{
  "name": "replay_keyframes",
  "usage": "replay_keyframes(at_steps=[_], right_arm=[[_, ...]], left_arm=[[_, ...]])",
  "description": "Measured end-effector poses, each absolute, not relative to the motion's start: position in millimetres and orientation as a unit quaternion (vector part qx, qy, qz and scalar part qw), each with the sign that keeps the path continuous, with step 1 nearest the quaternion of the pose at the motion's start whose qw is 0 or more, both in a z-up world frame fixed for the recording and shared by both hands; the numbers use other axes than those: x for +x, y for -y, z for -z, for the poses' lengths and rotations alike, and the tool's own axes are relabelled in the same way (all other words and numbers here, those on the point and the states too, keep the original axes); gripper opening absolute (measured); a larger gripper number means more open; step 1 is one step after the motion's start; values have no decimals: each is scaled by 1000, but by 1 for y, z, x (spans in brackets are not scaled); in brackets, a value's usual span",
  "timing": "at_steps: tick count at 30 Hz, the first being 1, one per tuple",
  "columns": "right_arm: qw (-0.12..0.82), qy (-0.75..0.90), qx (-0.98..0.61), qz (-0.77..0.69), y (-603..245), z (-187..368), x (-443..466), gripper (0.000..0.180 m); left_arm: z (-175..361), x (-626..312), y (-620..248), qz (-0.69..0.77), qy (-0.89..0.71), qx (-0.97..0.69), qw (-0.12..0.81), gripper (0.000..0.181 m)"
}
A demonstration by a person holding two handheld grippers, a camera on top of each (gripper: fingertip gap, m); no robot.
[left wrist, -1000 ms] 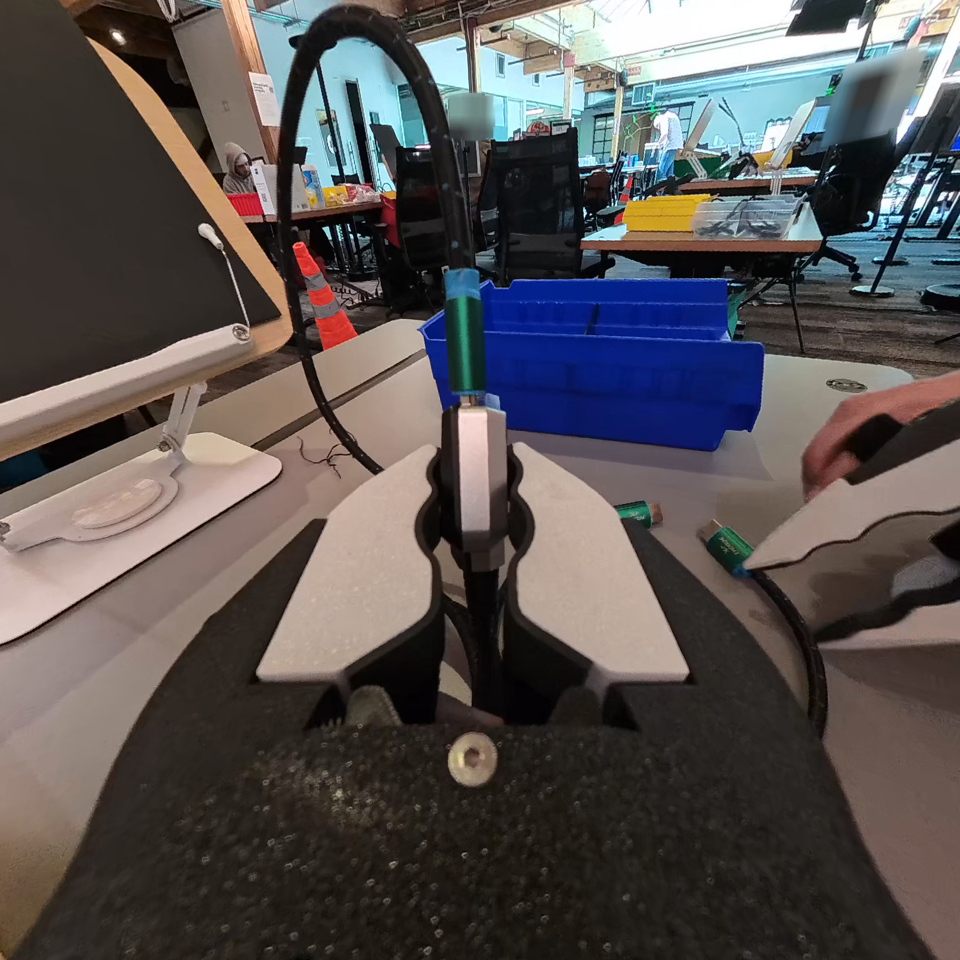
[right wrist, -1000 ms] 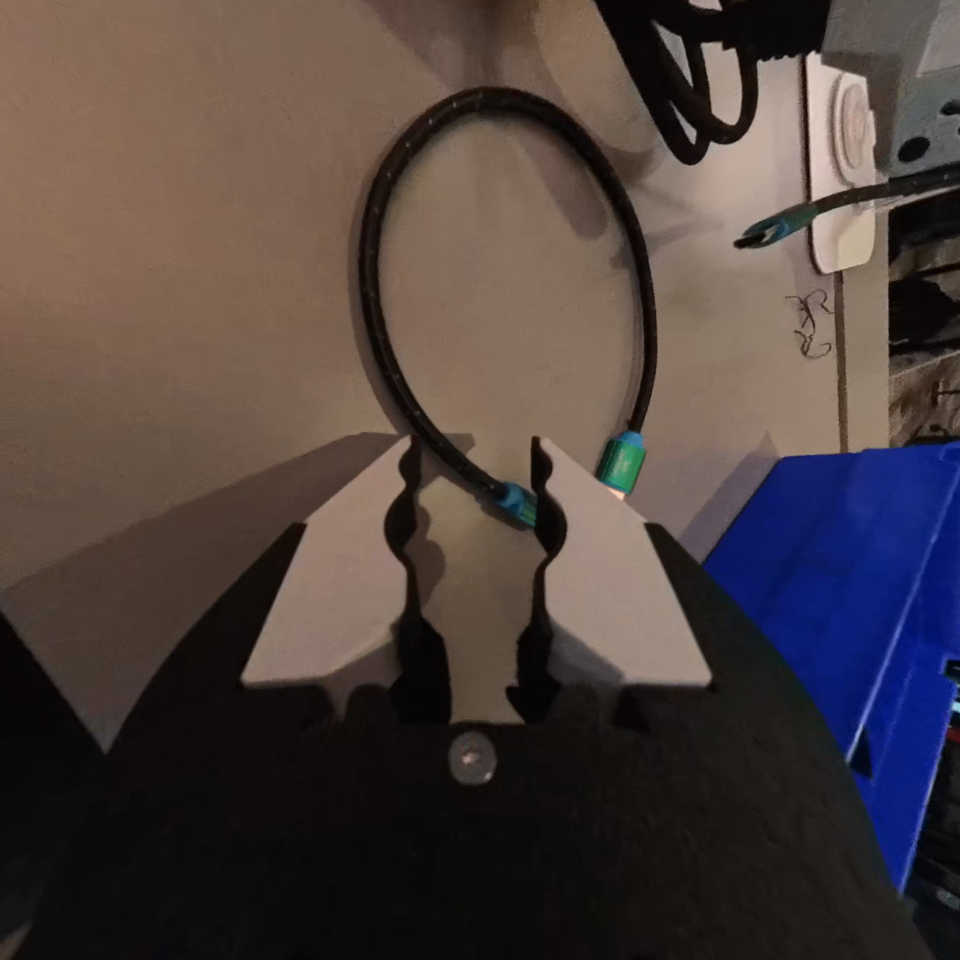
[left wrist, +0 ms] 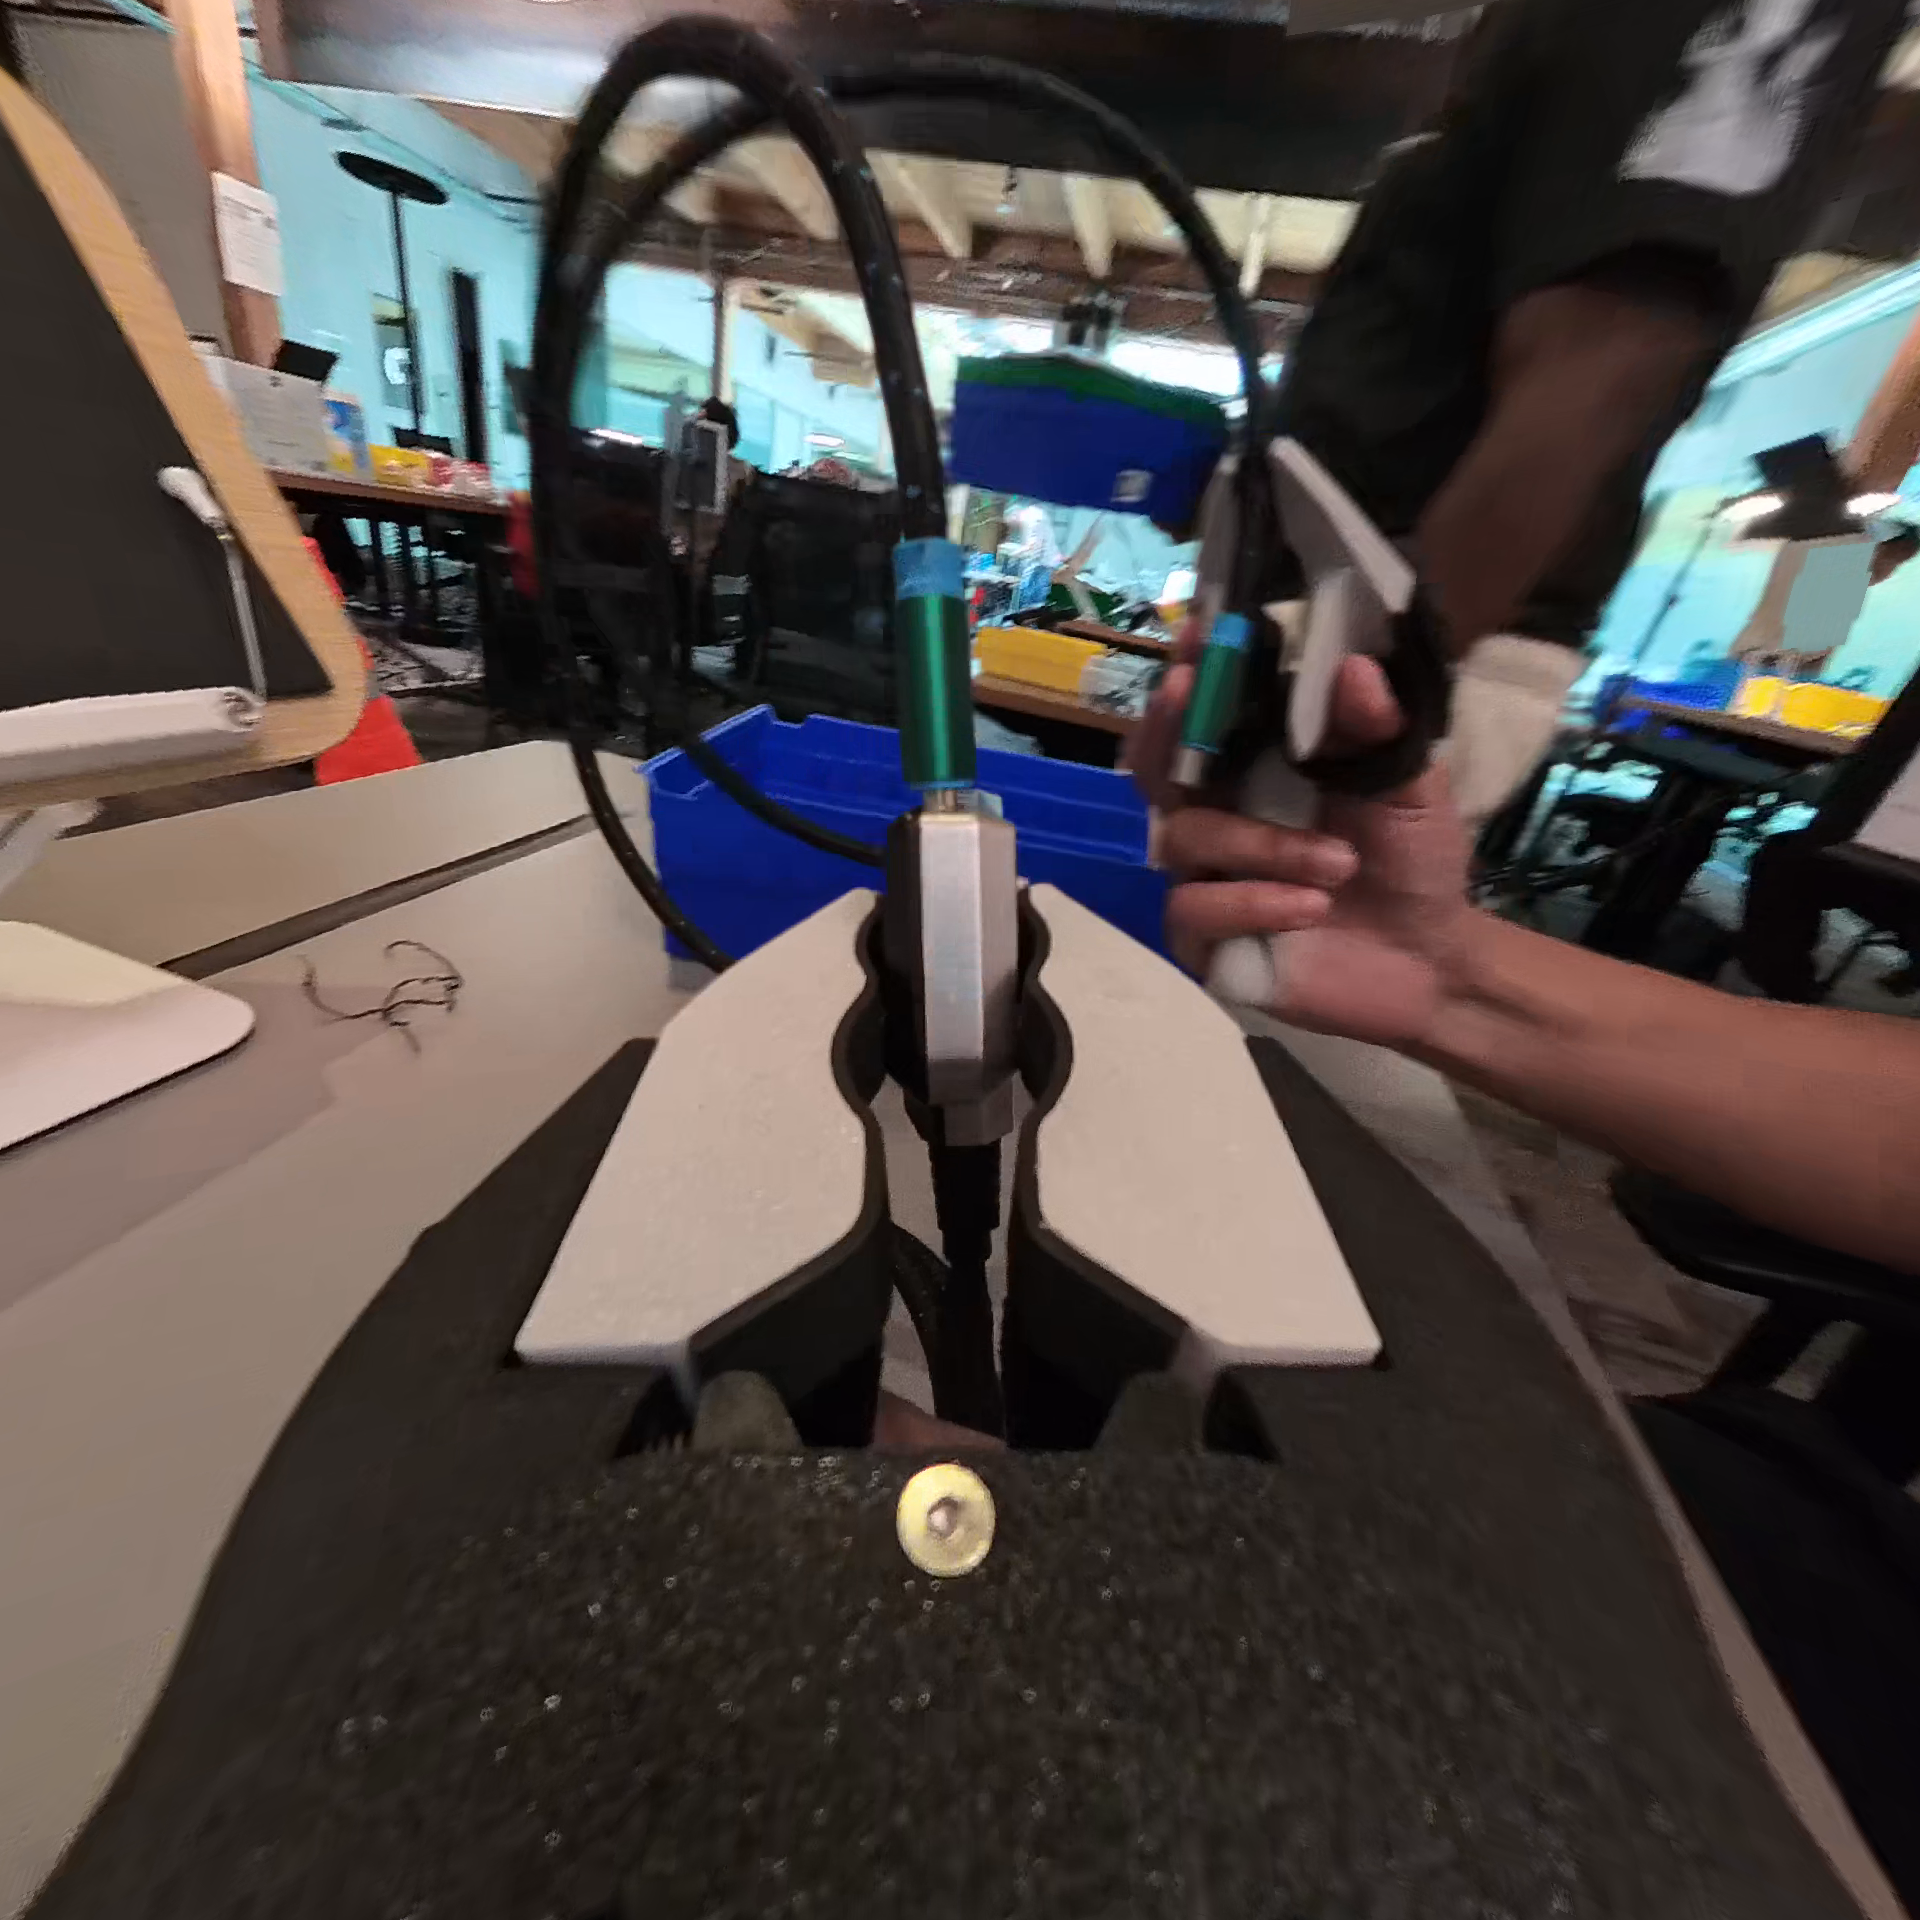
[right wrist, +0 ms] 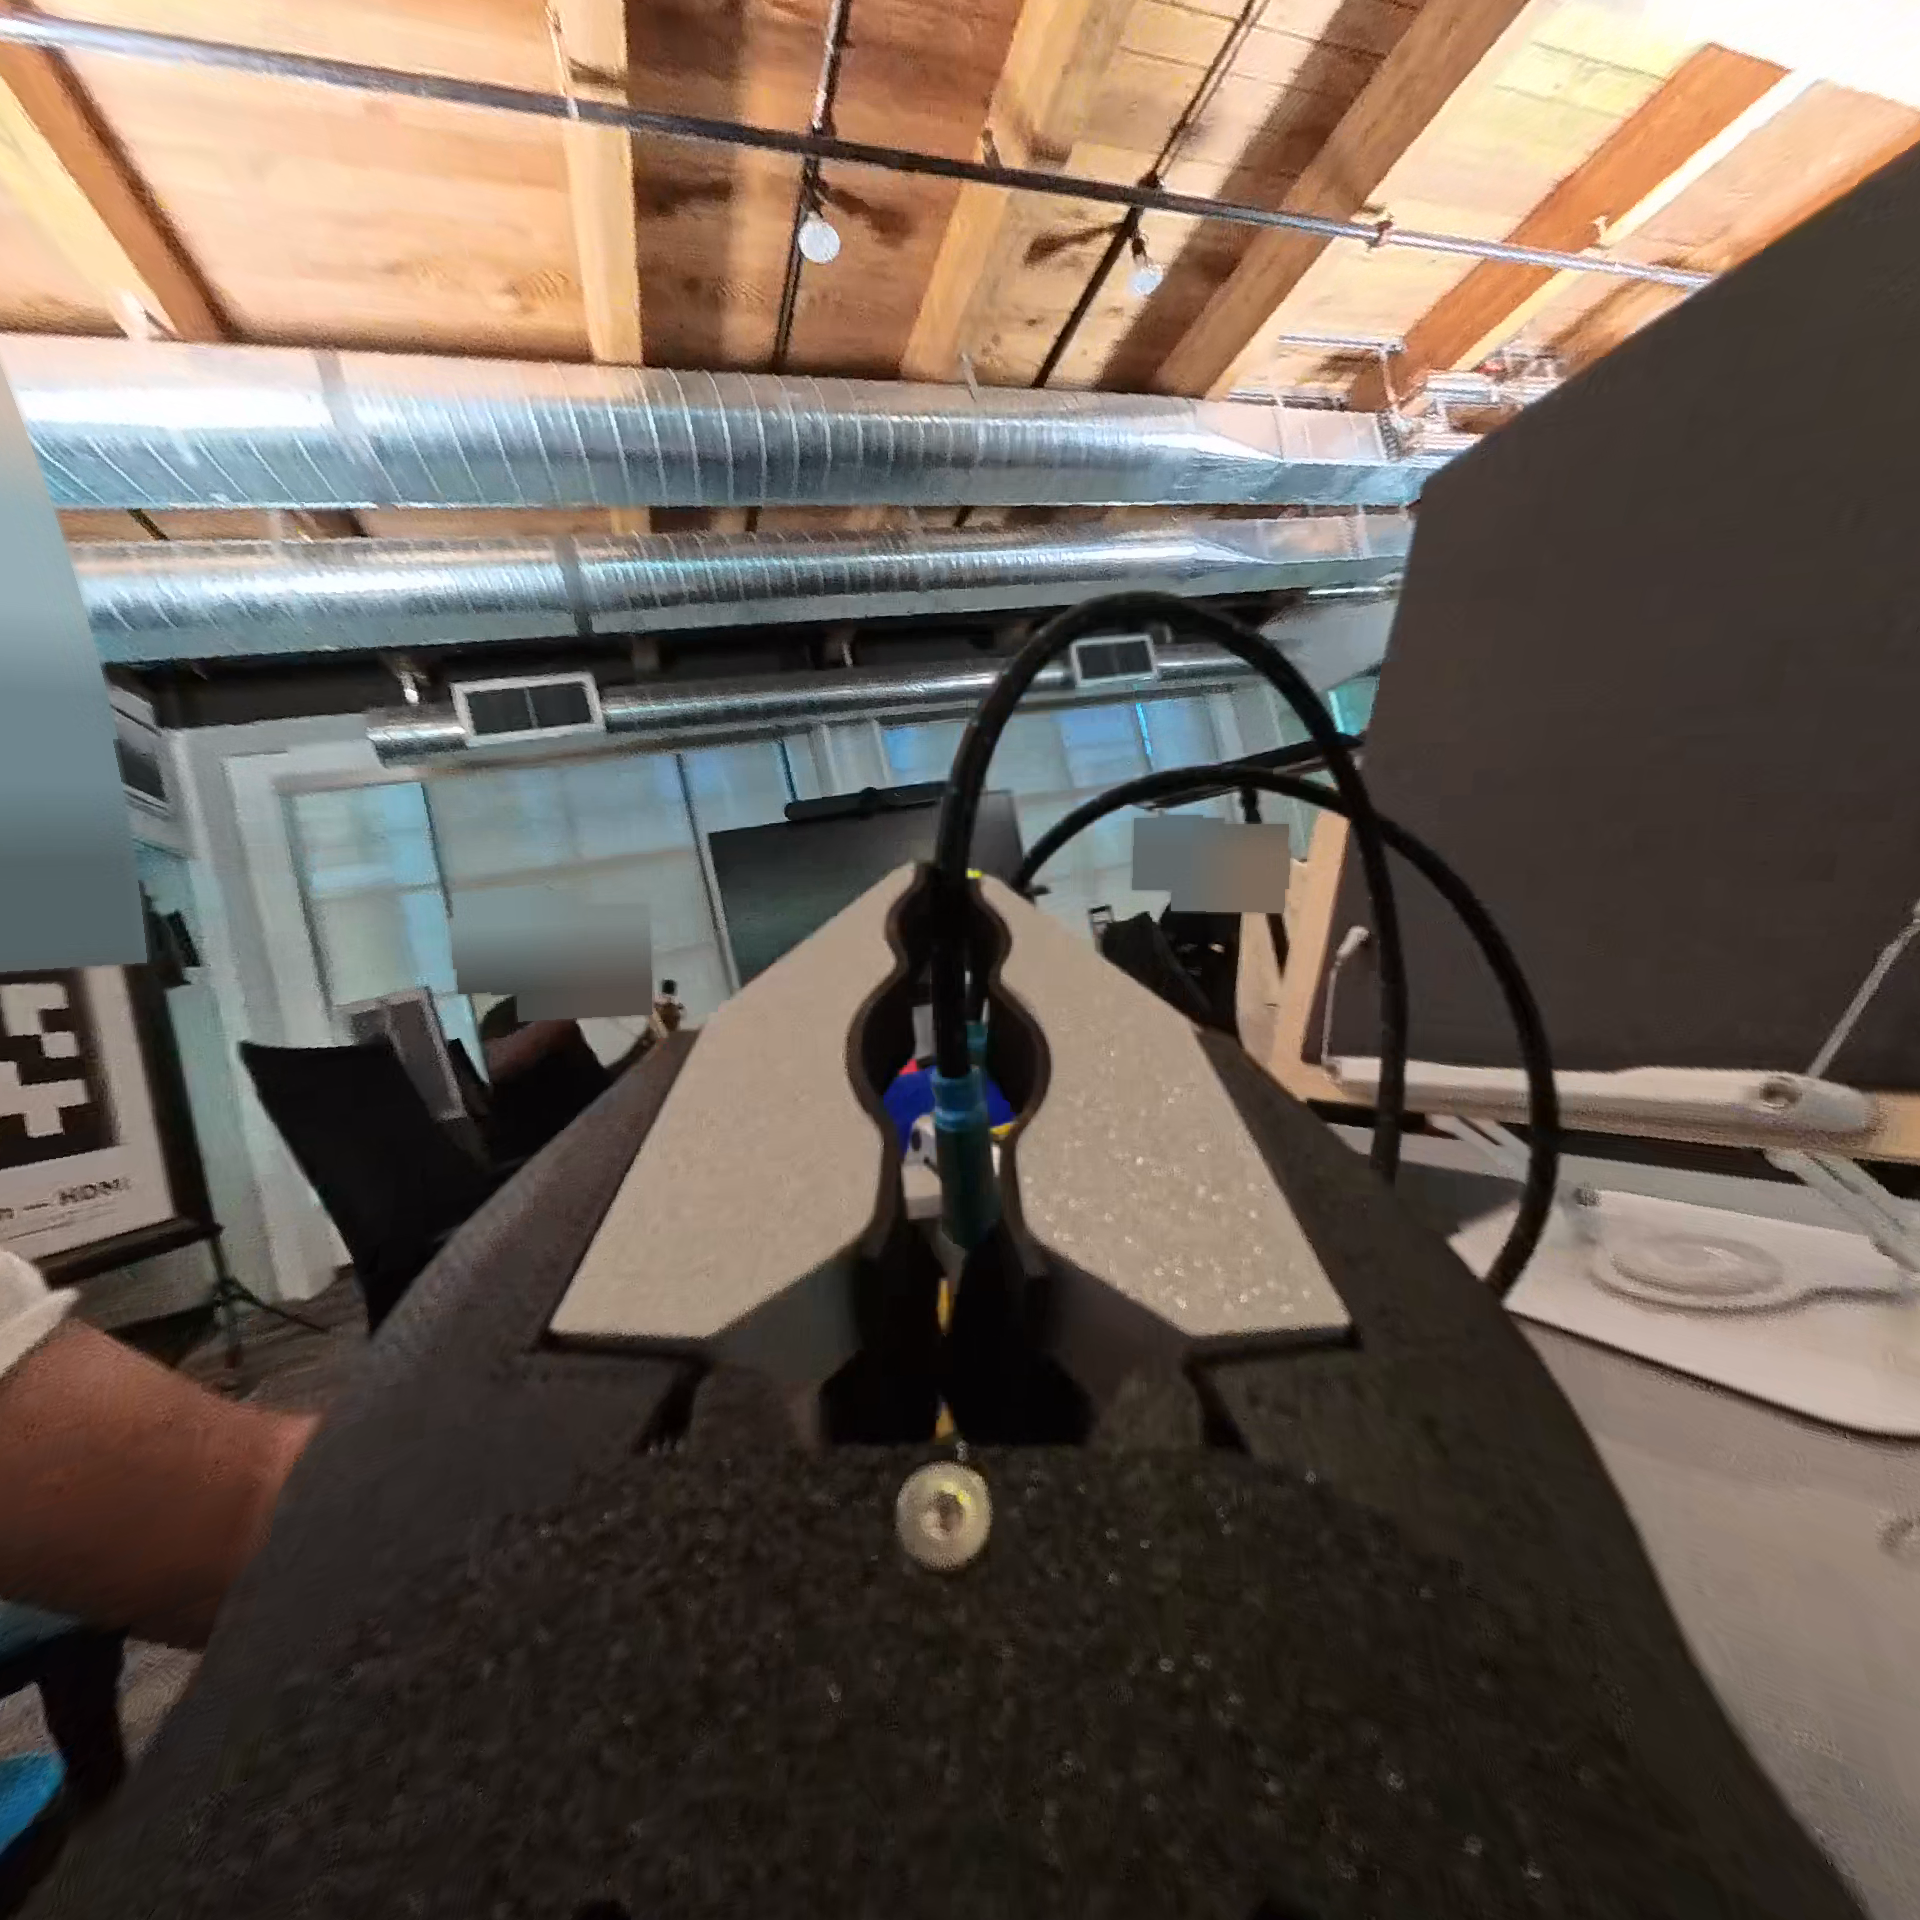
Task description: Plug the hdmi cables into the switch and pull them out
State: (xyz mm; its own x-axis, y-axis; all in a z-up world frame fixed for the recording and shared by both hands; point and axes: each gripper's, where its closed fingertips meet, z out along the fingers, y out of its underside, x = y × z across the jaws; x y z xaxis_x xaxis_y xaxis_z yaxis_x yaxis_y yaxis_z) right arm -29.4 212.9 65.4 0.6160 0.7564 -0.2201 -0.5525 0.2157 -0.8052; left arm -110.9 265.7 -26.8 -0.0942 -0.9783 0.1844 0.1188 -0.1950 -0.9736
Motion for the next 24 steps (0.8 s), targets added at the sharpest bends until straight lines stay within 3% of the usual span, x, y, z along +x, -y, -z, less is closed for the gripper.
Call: replay_keyframes(at_steps=[13, 24], right_arm=[[707, 78, -486, -508, -261, -73, -66, 5], [696, 98, -520, -485, -263, -55, -71, 6]], left_arm=[[18, -111, -236, 666, -447, -444, 398, 21], [31, -99, -228, 661, -456, -457, 383, 20]])
